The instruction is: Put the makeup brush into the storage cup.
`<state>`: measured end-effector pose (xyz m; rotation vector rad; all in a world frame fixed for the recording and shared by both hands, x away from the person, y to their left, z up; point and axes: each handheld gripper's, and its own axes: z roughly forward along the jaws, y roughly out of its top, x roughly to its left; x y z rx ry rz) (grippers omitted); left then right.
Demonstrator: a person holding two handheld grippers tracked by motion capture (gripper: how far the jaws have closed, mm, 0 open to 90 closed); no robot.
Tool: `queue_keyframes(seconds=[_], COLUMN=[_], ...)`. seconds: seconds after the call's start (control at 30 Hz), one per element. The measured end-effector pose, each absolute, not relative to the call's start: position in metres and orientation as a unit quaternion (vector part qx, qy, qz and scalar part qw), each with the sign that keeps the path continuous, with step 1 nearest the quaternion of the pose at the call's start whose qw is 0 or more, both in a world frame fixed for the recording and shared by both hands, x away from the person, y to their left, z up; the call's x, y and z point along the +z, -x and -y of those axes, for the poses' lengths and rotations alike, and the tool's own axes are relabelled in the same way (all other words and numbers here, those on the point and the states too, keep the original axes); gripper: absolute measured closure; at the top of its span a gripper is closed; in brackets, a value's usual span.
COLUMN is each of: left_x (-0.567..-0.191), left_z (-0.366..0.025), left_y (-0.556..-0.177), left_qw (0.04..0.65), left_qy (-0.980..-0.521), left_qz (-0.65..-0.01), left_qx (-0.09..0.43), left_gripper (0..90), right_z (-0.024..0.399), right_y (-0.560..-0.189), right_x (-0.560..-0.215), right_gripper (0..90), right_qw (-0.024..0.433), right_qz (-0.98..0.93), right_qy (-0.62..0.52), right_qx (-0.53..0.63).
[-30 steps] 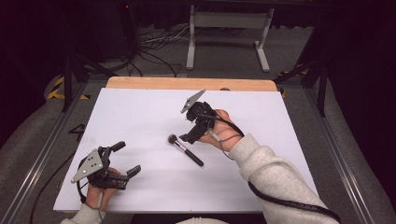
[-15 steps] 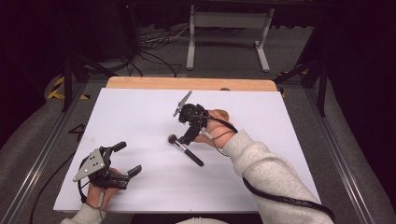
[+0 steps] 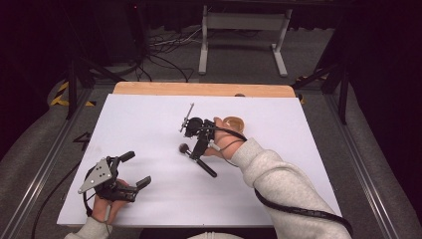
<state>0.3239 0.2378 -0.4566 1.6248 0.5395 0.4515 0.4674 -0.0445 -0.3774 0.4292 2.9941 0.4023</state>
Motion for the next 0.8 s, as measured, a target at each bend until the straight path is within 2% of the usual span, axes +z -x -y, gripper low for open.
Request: queue_keyframes(seconds=[0.6,0.8], left_x=[-0.457,-0.457], left_z=[-0.238,-0.239], left_y=[-0.325,-0.325], left_qw=[0.633,0.634], left_qy=[-0.711,-0.708], left_qz=[-0.238,-0.242], left_qx=[0.195,0.195], left_gripper=[0.4,0.4], right_z=[0.036,0.033], right_y=[-0.468,-0.468], right_x=[-0.401,-0.409], right_gripper=[23.1,29.0], right_qw=[0.032,0.022], right_qz=[-0.981,-0.981], right_qy=[-0.161,-0.165], right_qx=[0.101,0.100])
